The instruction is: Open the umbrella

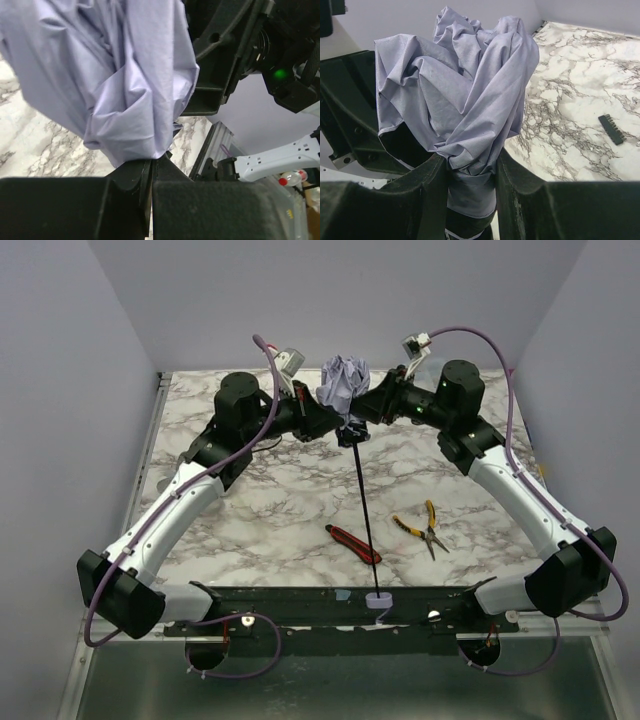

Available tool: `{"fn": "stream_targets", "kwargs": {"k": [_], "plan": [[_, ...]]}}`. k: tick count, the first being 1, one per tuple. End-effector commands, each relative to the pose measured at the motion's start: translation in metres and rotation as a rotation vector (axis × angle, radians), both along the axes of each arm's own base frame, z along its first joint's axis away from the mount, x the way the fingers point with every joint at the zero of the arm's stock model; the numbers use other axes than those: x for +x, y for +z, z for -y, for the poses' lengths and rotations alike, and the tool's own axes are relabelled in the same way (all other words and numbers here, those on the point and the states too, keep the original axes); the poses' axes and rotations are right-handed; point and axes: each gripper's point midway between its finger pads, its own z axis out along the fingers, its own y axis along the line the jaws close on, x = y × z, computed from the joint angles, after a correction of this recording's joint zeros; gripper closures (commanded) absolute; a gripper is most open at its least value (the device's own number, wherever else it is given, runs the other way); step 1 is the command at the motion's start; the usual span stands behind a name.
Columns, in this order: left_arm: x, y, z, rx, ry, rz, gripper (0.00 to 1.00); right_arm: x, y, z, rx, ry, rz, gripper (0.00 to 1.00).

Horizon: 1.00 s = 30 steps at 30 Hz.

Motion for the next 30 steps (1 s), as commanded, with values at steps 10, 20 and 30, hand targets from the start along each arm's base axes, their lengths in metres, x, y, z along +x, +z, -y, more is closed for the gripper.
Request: {"fn": "stream_targets", "kwargs": {"k": [10, 20, 30], "plan": [[-0.074, 0.018, 0.030, 0.075, -0.280, 0.282, 1.00, 0.001, 0.030, 0.001, 0.044, -0.041, 0.076, 1.00], [-0.047, 0.026, -0.046, 0.081, -0.121, 0.330, 0.30, -0.017, 0.050, -0.004, 0.101, 0.043, 0.104, 1.00], [-0.080, 0.001, -0.062, 0.406, -0.248, 0.946, 0.24, -0.020, 0.052, -0.023, 0.248, 0.193, -0.102, 1.00]]}}
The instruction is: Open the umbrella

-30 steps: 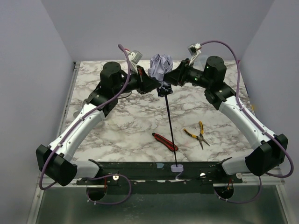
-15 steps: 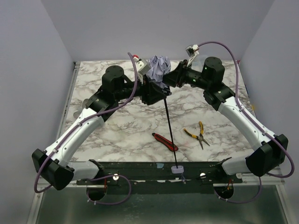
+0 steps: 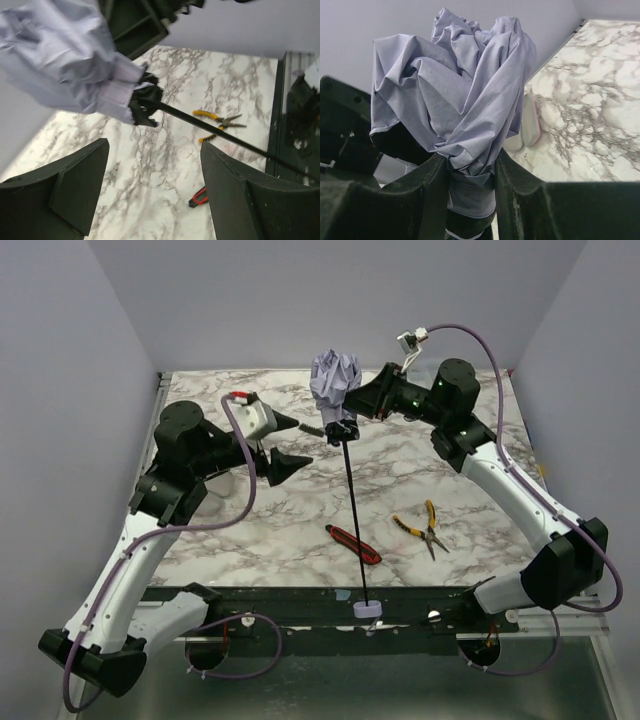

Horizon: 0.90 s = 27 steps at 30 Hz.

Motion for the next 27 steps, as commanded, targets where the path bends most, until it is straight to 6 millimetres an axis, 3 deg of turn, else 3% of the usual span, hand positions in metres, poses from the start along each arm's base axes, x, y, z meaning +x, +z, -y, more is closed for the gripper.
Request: {"fn": "stream_targets", "kwargs": {"k": [1, 3, 5, 9, 12, 15, 19, 21, 27], "plan": [[-0.026, -0.027, 0.008, 0.231, -0.139, 0.369, 0.24, -0.015, 0.034, -0.013, 0.154, 0.160, -0.038, 1.00], [-0.024, -0.029, 0.013, 0.259, -0.109, 0.425, 0.25, -0.020, 0.034, -0.017, 0.178, 0.215, -0.060, 1.00], [-0.018, -0.019, 0.016, 0.205, -0.060, 0.367, 0.29, -0.024, 0.034, -0.018, 0.180, 0.248, -0.056, 1.00], [0.009, -0.003, 0.008, 0.009, 0.137, 0.042, 0.35, -0.039, 0.035, -0.016, 0.175, 0.312, -0.015, 1.00], [0.008, -0.002, 0.007, -0.161, 0.097, -0.265, 0.24, -0.046, 0.035, -0.013, 0.165, 0.326, 0.013, 1.00], [0.000, -0.001, 0.019, -0.224, 0.012, -0.415, 0.16, -0.054, 0.034, -0.012, 0.154, 0.356, 0.037, 1.00], [-0.004, 0.015, 0.029, -0.307, -0.078, -0.480, 0.09, -0.055, 0.030, -0.012, 0.136, 0.366, 0.048, 1.00], [0.004, 0.013, 0.032, -0.317, -0.057, -0.511, 0.07, -0.057, 0.031, -0.013, 0.138, 0.376, 0.051, 1.00], [0.032, 0.004, 0.034, -0.324, 0.043, -0.556, 0.17, -0.066, 0.034, -0.013, 0.144, 0.409, 0.077, 1.00]]}}
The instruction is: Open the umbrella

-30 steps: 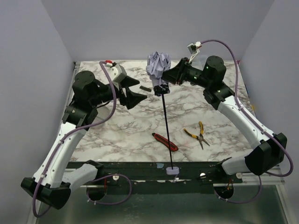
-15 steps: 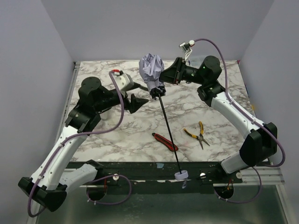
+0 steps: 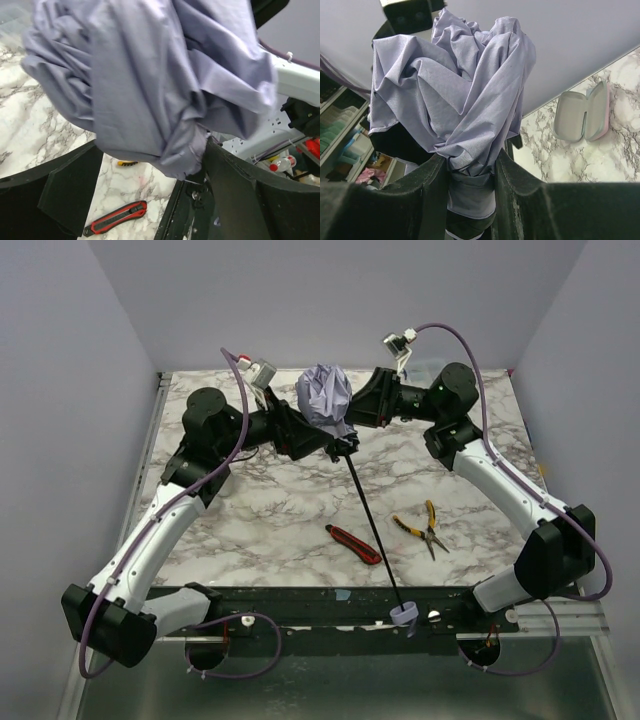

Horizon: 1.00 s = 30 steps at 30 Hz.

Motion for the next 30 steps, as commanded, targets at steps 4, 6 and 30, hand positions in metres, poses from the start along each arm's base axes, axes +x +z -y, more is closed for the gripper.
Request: {"fn": "stream_targets", "kwargs": {"k": [4, 6, 30], "plan": [[0.023, 0.001, 0.005, -0.028, 0.074, -0.074, 0.27, -0.026, 0.021, 0.002, 0.037, 0.069, 0.102, 1.00], [0.026, 0.000, 0.006, -0.037, 0.078, -0.092, 0.37, -0.027, 0.020, 0.001, 0.034, 0.077, 0.104, 1.00], [0.019, 0.000, -0.007, -0.082, 0.052, -0.070, 1.00, 0.017, 0.016, 0.043, -0.093, -0.042, 0.120, 0.41]]}}
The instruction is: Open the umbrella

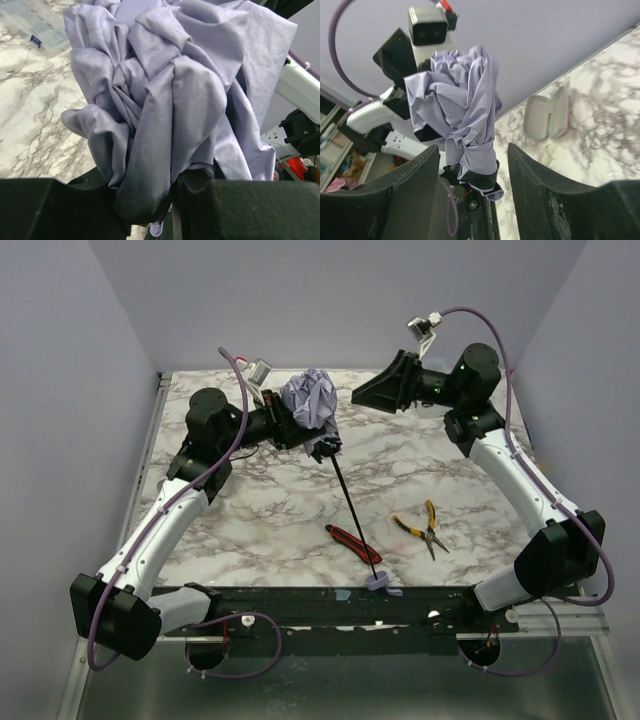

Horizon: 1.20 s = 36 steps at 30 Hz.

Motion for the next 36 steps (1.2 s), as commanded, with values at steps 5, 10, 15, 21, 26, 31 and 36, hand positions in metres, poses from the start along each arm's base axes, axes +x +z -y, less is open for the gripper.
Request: {"fn": "stream_targets", "kwargs": {"k": [5, 10, 15, 21, 26, 31, 36], "plan": [[0.006, 0.012, -0.011, -0.024, 0.062, 0.049, 1.00, -0.018, 0.003, 0.009, -0.105, -0.004, 0.114, 0.49], [0.008, 0.012, -0.010, -0.030, 0.059, 0.031, 1.00, -0.021, -0.011, -0.013, -0.215, -0.049, 0.245, 0.53], [0.006, 0.013, -0.009, -0.026, 0.056, 0.032, 1.00, -0.016, -0.015, -0.023, -0.255, -0.065, 0.297, 0.58], [0.005, 0.013, -0.008, -0.023, 0.054, 0.029, 1.00, -0.024, -0.028, -0.039, -0.304, -0.049, 0.342, 0.66], [0.008, 0.013, -0.008, -0.016, 0.067, 0.018, 1.00, -0.017, -0.036, -0.037, -0.354, -0.091, 0.375, 0.82], [0.010, 0.008, -0.009, -0.004, 0.077, -0.001, 1.00, -0.001, -0.041, -0.027, -0.421, -0.190, 0.409, 1.00], [0.008, 0.000, -0.015, 0.013, 0.093, -0.005, 1.00, 0.028, -0.041, 0.010, -0.483, -0.343, 0.385, 1.00]]}}
